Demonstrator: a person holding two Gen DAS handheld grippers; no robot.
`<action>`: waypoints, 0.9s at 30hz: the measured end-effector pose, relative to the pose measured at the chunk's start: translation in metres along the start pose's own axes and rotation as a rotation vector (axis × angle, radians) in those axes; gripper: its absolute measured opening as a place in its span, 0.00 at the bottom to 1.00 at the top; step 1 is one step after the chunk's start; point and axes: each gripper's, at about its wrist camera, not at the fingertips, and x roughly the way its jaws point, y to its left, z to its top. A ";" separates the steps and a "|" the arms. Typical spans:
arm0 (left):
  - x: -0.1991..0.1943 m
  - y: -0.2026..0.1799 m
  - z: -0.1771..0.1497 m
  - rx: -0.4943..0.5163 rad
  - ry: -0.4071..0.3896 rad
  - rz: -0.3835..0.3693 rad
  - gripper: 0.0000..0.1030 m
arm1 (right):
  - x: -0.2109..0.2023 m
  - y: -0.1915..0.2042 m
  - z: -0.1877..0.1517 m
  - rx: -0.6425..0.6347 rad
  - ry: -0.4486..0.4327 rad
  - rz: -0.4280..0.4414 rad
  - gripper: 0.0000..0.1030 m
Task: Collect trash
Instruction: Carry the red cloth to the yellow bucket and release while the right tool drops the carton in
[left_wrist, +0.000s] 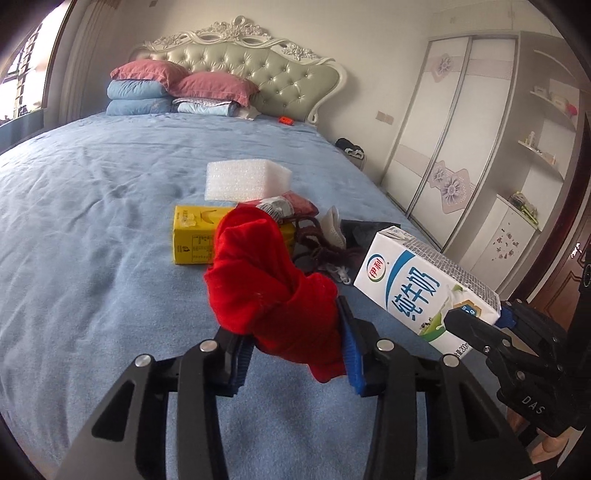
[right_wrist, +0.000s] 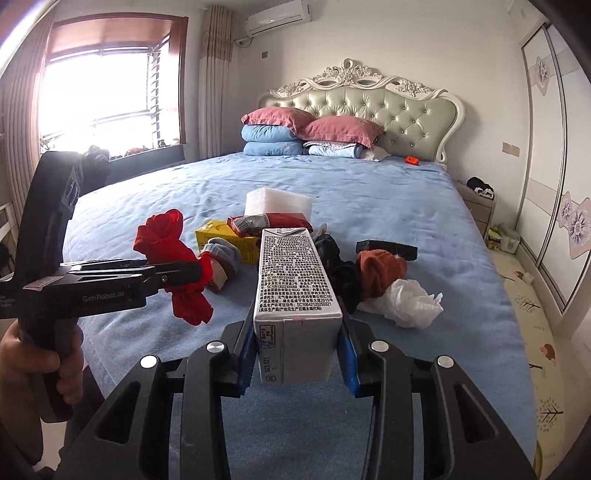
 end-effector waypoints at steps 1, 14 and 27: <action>-0.003 -0.004 0.001 0.011 -0.003 -0.009 0.41 | -0.003 0.000 0.000 0.004 -0.007 -0.005 0.36; 0.040 -0.127 0.010 0.201 0.083 -0.269 0.41 | -0.082 -0.072 -0.022 0.119 -0.067 -0.228 0.36; 0.127 -0.324 -0.021 0.457 0.301 -0.516 0.41 | -0.175 -0.211 -0.093 0.262 -0.005 -0.552 0.36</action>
